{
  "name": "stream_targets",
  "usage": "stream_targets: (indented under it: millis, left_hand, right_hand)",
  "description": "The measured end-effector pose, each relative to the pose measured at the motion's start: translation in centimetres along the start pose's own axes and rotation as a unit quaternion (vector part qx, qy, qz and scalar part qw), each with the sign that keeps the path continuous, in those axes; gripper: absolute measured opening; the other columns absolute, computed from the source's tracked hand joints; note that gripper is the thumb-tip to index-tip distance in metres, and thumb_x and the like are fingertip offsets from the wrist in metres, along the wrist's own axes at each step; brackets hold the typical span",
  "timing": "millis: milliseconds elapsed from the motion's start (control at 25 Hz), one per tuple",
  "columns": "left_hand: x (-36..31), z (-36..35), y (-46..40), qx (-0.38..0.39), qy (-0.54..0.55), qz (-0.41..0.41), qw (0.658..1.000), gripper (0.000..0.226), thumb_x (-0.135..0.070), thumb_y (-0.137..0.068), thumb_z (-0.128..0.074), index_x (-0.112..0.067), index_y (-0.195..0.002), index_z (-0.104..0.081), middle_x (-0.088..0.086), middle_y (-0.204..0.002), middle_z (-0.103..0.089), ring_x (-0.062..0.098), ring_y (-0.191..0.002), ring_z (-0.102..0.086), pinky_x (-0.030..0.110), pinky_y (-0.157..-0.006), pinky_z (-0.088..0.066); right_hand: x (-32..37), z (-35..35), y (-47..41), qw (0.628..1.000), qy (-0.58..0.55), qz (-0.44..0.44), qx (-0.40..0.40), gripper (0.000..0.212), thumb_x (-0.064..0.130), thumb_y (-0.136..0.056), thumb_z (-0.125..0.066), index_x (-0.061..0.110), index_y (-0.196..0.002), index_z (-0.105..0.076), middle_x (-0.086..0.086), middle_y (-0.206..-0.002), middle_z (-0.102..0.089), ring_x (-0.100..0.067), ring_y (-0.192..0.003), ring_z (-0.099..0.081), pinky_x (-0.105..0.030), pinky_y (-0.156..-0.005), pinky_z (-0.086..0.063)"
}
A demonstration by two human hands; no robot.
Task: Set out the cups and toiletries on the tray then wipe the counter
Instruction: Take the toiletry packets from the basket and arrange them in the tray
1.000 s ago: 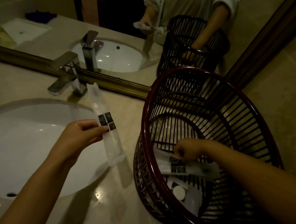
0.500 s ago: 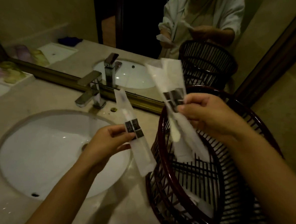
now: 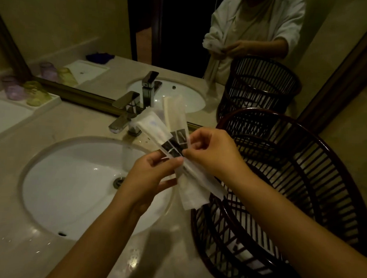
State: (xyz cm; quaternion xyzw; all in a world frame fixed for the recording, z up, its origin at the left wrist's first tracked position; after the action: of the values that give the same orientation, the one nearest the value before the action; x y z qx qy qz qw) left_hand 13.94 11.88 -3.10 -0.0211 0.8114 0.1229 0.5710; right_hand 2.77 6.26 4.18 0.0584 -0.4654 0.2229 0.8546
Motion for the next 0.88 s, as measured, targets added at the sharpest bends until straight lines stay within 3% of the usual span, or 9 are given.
stream_targets:
  millis: [200,360,440,520,560,640,720,800,880]
  left_hand:
    - [-0.7,0.4,-0.3,-0.043,0.004,-0.024,0.999,0.013,-0.005,-0.078,-0.063,-0.012,-0.089,-0.067,-0.001,-0.076,-0.076,0.015,-0.075,-0.072,0.021,-0.058,-0.055]
    - [-2.3,1.9,-1.1,-0.052,-0.010,-0.039,0.998,0.011,-0.006,-0.076,-0.063,-0.011,-0.086,-0.066,-0.002,-0.073,-0.076,0.012,-0.073,-0.072,0.018,-0.057,-0.055]
    - [-2.4,4.1,-1.7,-0.083,-0.024,-0.039,0.995,0.009,-0.004,-0.079,-0.061,-0.011,-0.082,-0.065,-0.004,-0.066,-0.075,0.011,-0.067,-0.071,0.021,-0.058,-0.057]
    - [-1.7,6.7,-2.3,-0.124,-0.045,-0.032,0.991,0.010,-0.004,-0.081,-0.060,-0.013,-0.077,-0.064,-0.006,-0.057,-0.072,0.009,-0.060,-0.069,0.022,-0.063,-0.057]
    - [-1.0,7.6,-2.6,-0.134,-0.054,-0.025,0.989,0.012,-0.005,-0.082,-0.060,-0.014,-0.076,-0.064,-0.007,-0.055,-0.071,0.007,-0.058,-0.068,0.020,-0.062,-0.056]
    - [0.8,8.4,-3.4,-0.125,-0.063,-0.011,0.990,0.019,-0.007,-0.083,-0.060,-0.014,-0.069,-0.070,-0.006,-0.056,-0.072,0.004,-0.054,-0.066,0.016,-0.057,-0.054]
    - [2.6,8.3,-4.4,-0.102,-0.065,0.000,0.993,0.028,-0.008,-0.082,-0.059,-0.022,-0.064,-0.075,-0.007,-0.060,-0.073,0.004,-0.057,-0.068,0.016,-0.057,-0.055]
    - [3.9,8.0,-5.4,-0.081,-0.062,0.008,0.995,0.023,-0.011,-0.077,-0.062,-0.026,-0.066,-0.076,-0.008,-0.067,-0.075,0.006,-0.065,-0.071,0.017,-0.057,-0.056]
    - [5.1,8.3,-6.2,-0.076,-0.061,0.023,0.995,0.011,-0.021,-0.066,-0.067,-0.023,-0.074,-0.075,-0.008,-0.074,-0.076,0.008,-0.072,-0.072,0.016,-0.056,-0.055]
  right_hand:
    - [0.1,-0.1,-0.6,0.999,-0.026,0.002,0.020,0.014,0.010,-0.074,-0.073,0.015,-0.084,-0.064,0.001,-0.071,-0.065,-0.009,-0.067,-0.065,-0.023,-0.065,-0.056]
    - [-1.1,2.5,-1.7,0.996,-0.087,-0.009,0.027,0.015,0.020,-0.078,-0.068,0.025,-0.090,-0.061,0.005,-0.077,-0.067,-0.002,-0.065,-0.066,-0.012,-0.053,-0.051]
    - [-4.0,5.5,-2.4,0.998,-0.037,-0.043,0.039,0.009,0.023,-0.079,-0.066,0.029,-0.085,-0.063,0.005,-0.078,-0.068,0.000,-0.066,-0.066,-0.012,-0.054,-0.050]
    - [-9.1,7.2,-2.3,0.983,0.088,-0.102,0.125,0.006,0.023,-0.077,-0.069,0.027,-0.081,-0.067,0.004,-0.081,-0.069,-0.003,-0.073,-0.066,-0.020,-0.064,-0.053]
    - [-12.2,7.0,-1.6,0.956,0.166,-0.131,0.202,0.007,0.023,-0.077,-0.070,0.026,-0.083,-0.068,0.004,-0.085,-0.069,-0.007,-0.079,-0.065,-0.023,-0.071,-0.053]
    - [-18.3,4.7,1.5,0.865,0.286,-0.172,0.375,0.017,0.024,-0.077,-0.071,0.023,-0.094,-0.067,0.006,-0.090,-0.066,-0.011,-0.086,-0.062,-0.021,-0.077,-0.050]
    - [-22.9,2.2,5.0,0.780,0.321,-0.217,0.492,0.028,0.026,-0.077,-0.071,0.019,-0.104,-0.065,0.012,-0.086,-0.059,-0.010,-0.087,-0.057,-0.020,-0.077,-0.049]
    - [-26.0,0.5,7.3,0.731,0.335,-0.256,0.537,0.036,0.030,-0.075,-0.073,0.014,-0.105,-0.064,0.010,-0.088,-0.057,-0.016,-0.092,-0.057,-0.029,-0.085,-0.051]
    - [-27.8,-0.4,8.5,0.709,0.355,-0.269,0.547,0.037,0.038,-0.072,-0.074,0.011,-0.094,-0.062,0.008,-0.081,-0.055,-0.015,-0.086,-0.055,-0.029,-0.080,-0.051]
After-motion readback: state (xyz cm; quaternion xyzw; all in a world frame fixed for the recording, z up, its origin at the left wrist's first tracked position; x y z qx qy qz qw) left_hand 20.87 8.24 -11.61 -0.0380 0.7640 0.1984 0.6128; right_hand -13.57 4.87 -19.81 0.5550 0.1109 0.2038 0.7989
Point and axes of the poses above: each hand's wrist, its own y-axis away from the middle knuckle, its own z-axis out of the back of the hand, x = y × z, the point moved 8 cm from there along -y, towards the middle knuckle
